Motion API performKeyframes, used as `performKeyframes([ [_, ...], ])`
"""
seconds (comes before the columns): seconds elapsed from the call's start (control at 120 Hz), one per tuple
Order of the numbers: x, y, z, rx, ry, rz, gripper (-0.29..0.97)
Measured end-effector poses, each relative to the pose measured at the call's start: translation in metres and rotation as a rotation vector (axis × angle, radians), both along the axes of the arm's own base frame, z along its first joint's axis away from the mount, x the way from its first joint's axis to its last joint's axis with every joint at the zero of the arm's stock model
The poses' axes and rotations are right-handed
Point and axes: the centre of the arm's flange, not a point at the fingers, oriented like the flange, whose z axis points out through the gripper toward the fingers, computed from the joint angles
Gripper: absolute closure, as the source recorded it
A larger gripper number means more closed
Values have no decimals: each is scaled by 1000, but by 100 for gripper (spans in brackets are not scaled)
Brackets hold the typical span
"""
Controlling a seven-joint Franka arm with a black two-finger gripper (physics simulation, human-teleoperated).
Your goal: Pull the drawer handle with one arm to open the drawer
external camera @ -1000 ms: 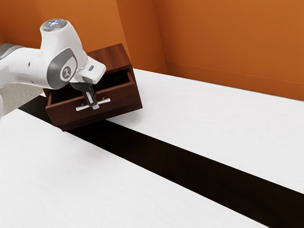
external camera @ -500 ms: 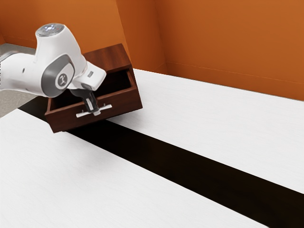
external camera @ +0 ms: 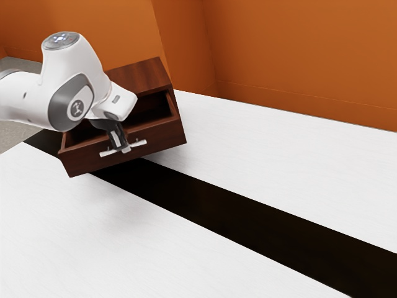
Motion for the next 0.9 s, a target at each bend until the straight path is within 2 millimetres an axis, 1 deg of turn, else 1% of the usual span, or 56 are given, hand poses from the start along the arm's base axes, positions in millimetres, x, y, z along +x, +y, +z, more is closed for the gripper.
performKeyframes([
  [0.142, 0, -2, -1, 0, 0, 1, 78],
  [0.3, 0, -2, -2, -4, 1, 7, 74],
  [0.6, -6, -7, 1, -11, 1, 9, 62],
  [0.767, -7, -6, 4, -12, -1, 14, 50],
  [0.833, -13, -8, 17, -8, -20, 16, 47],
  [0.9, -26, -8, 41, -1, -50, 23, 44],
])
